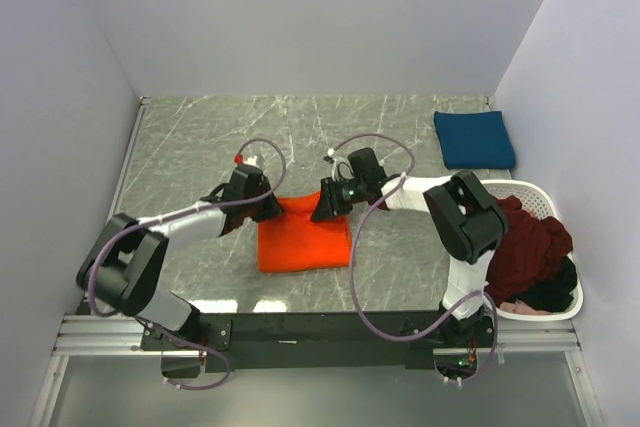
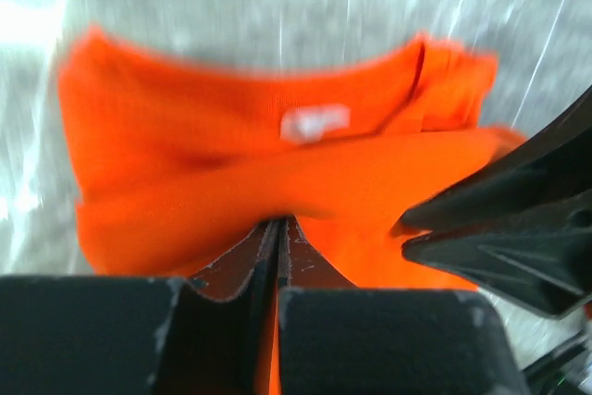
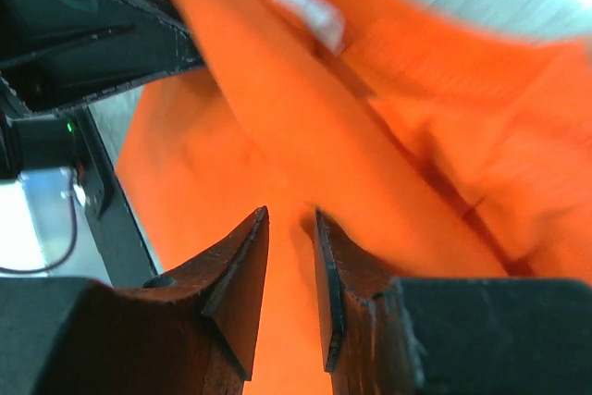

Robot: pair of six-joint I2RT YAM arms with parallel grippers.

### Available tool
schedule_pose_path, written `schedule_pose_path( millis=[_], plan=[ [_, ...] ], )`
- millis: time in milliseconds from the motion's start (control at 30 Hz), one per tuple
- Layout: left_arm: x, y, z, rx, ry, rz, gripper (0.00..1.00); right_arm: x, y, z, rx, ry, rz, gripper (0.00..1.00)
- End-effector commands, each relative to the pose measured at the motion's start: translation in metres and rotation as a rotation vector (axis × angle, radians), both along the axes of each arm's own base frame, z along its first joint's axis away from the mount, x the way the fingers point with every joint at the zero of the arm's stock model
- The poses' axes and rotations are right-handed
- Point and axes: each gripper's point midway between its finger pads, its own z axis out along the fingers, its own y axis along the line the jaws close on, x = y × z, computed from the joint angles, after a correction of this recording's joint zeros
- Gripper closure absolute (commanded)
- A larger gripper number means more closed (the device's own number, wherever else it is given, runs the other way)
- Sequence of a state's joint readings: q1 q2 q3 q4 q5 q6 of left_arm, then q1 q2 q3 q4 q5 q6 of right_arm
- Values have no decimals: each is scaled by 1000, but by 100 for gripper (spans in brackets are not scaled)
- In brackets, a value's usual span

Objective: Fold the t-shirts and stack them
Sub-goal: Fold the tshirt

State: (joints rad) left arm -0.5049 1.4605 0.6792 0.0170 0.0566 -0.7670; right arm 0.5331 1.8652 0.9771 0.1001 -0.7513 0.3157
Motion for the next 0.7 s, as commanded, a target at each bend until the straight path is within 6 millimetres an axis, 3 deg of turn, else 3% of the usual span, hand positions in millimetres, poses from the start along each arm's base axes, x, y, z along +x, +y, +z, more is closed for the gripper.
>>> schedule_pose_path(
  millis=[0, 167, 400, 533, 667],
  plan=[
    [45, -12, 32, -82, -112, -12, 93, 36, 7, 19, 85, -54, -10, 66],
    [63, -12, 0, -89, -39, -4, 93, 73, 4, 7, 142, 25, -78, 66],
    [67, -3, -52, -115, 84, 35, 94, 98, -8, -18, 231, 237, -200, 67],
    [68, 8, -57, -139, 93, 72, 95, 102, -20, -27, 254, 295, -258, 67],
    [73, 17, -47, -165, 64, 98, 93, 106, -31, -25, 268, 309, -300, 67]
  ],
)
